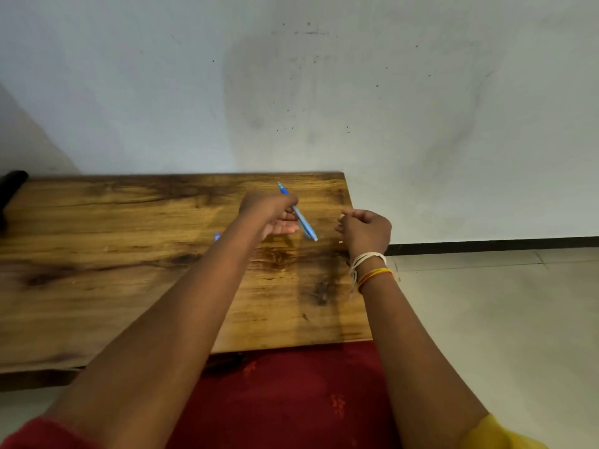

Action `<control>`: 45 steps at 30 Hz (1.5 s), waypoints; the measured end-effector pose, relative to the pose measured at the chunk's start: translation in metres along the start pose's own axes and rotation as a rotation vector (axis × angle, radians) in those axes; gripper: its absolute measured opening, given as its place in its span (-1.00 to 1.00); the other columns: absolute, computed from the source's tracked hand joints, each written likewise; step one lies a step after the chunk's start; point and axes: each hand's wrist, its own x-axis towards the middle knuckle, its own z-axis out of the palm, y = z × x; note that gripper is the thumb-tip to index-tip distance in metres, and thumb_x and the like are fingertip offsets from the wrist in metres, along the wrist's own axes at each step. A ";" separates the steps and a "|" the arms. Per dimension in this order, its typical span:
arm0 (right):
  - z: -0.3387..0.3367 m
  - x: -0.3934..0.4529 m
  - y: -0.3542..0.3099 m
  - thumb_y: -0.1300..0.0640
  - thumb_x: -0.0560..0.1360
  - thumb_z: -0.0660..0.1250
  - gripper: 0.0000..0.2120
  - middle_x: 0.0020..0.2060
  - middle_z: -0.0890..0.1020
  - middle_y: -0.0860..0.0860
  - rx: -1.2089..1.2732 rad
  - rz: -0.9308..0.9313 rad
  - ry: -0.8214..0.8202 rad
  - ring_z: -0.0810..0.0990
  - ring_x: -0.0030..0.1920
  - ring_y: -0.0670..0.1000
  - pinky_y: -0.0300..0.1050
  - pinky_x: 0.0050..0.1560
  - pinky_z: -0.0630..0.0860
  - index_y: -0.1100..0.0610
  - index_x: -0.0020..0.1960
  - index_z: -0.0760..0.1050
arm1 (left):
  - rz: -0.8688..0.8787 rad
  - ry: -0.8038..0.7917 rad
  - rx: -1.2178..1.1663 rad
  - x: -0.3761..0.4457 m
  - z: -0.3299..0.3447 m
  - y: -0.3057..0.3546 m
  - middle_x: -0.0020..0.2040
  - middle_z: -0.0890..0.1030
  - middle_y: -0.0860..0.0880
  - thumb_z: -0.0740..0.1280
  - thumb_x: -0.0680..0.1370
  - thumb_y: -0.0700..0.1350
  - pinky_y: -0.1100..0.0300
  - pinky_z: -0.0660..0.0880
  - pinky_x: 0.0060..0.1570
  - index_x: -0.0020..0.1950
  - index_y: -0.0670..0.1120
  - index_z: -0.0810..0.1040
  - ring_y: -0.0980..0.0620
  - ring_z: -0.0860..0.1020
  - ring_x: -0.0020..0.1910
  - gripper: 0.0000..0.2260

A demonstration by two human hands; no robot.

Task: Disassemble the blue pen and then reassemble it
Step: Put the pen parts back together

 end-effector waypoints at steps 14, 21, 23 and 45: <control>0.052 -0.080 -0.014 0.34 0.44 0.36 -0.84 -0.13 0.70 0.12 0.000 -0.232 -0.326 0.65 -0.07 0.06 0.15 0.10 0.59 0.18 -0.05 0.67 | 0.103 0.253 -0.907 -0.055 -0.081 -0.057 -0.20 0.58 -0.18 0.16 0.65 -0.14 0.21 0.58 -0.47 -0.12 -0.23 0.42 -0.03 0.64 -0.46 -0.79; 0.073 -0.108 -0.016 0.31 0.39 0.41 -0.66 -0.26 0.67 0.06 0.028 -0.377 -0.325 0.68 -0.24 0.02 0.04 -0.09 0.65 0.06 0.12 0.54 | 0.151 0.300 -0.973 -0.041 -0.096 -0.043 -0.18 0.56 -0.18 0.11 0.67 -0.15 0.22 0.56 -0.49 -0.03 -0.24 0.39 -0.05 0.65 -0.48 -0.81; 0.079 -0.112 -0.014 0.30 0.36 0.40 -0.62 -0.28 0.67 0.05 0.010 -0.406 -0.331 0.69 -0.26 -0.01 0.09 -0.11 0.65 0.04 0.13 0.50 | 0.148 0.272 -0.994 -0.037 -0.100 -0.042 -0.17 0.56 -0.18 0.13 0.66 -0.15 0.21 0.56 -0.49 -0.05 -0.23 0.40 -0.04 0.65 -0.47 -0.82; 0.093 -0.112 -0.007 0.31 0.35 0.46 -0.58 -0.27 0.62 0.06 -0.015 -0.527 -0.369 0.69 -0.21 0.02 0.09 -0.15 0.66 -0.06 0.09 0.49 | 0.103 0.187 -0.954 -0.031 -0.103 -0.050 -0.22 0.61 -0.19 0.20 0.63 -0.12 0.23 0.56 -0.48 -0.07 -0.23 0.43 -0.02 0.67 -0.41 -0.82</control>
